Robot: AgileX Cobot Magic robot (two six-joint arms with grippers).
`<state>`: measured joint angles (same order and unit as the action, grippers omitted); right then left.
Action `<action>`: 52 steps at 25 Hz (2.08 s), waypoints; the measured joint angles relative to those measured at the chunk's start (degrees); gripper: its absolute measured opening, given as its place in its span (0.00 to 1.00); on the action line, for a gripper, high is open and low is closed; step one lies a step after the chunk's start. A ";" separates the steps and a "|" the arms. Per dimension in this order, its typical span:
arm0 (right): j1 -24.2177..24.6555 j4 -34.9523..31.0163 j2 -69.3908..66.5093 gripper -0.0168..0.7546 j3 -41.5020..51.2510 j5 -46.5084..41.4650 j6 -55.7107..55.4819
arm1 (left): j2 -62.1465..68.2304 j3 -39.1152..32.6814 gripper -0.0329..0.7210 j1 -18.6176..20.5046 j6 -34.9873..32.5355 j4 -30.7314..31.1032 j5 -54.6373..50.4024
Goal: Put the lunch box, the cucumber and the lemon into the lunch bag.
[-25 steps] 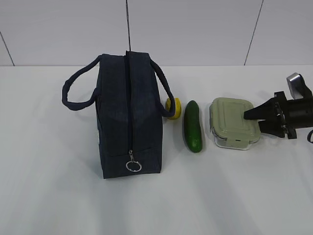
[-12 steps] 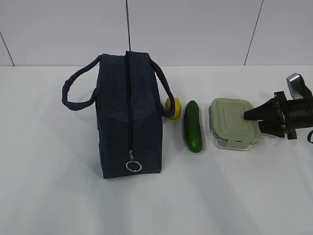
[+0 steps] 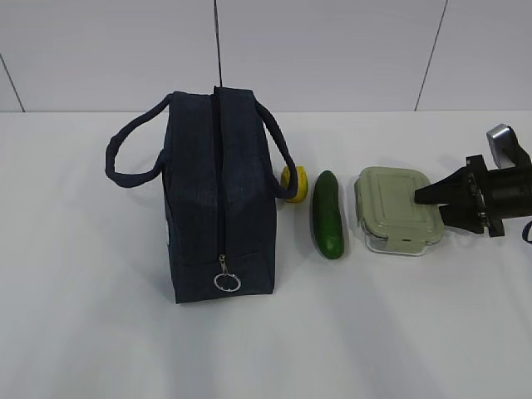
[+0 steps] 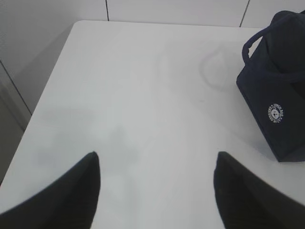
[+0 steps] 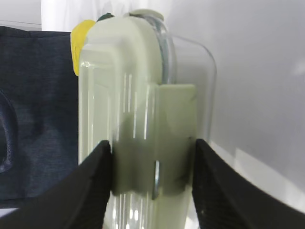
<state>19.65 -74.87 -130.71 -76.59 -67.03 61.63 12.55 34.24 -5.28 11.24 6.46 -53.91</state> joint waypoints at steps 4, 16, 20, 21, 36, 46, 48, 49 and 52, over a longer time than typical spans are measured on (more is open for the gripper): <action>0.00 0.00 0.00 0.48 0.00 0.00 0.00 | 0.00 0.00 0.75 0.00 0.00 0.00 0.00; 0.00 0.10 0.00 0.47 -0.04 0.00 -1.14 | 0.00 0.00 0.75 0.00 0.00 0.00 0.00; 0.00 0.32 0.00 0.47 -0.13 0.00 -2.05 | 0.00 0.00 0.75 0.00 0.00 0.00 0.00; 0.00 0.32 0.00 0.47 -0.13 0.00 -2.07 | 0.00 0.00 0.75 0.00 0.00 0.00 0.00; 0.00 0.45 0.00 0.47 -0.26 0.00 -3.90 | 0.00 0.00 0.75 0.00 0.00 0.00 0.00; 0.00 0.85 0.47 0.47 -0.26 0.37 -5.47 | 0.00 0.00 0.74 0.00 0.00 0.00 0.00; 0.00 1.42 1.17 0.47 -0.26 1.18 -5.76 | 0.00 0.00 0.74 0.00 0.00 0.00 0.00; 0.00 1.71 1.57 0.47 -0.26 1.54 -5.89 | 0.00 0.00 0.74 0.00 0.00 0.00 0.00; 0.00 1.86 3.08 0.47 -0.26 1.78 -6.17 | 0.00 0.00 0.74 0.00 0.00 0.00 0.00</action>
<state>19.65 -73.01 -127.63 -76.85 -65.25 55.46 12.55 34.24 -5.28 11.24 6.46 -53.91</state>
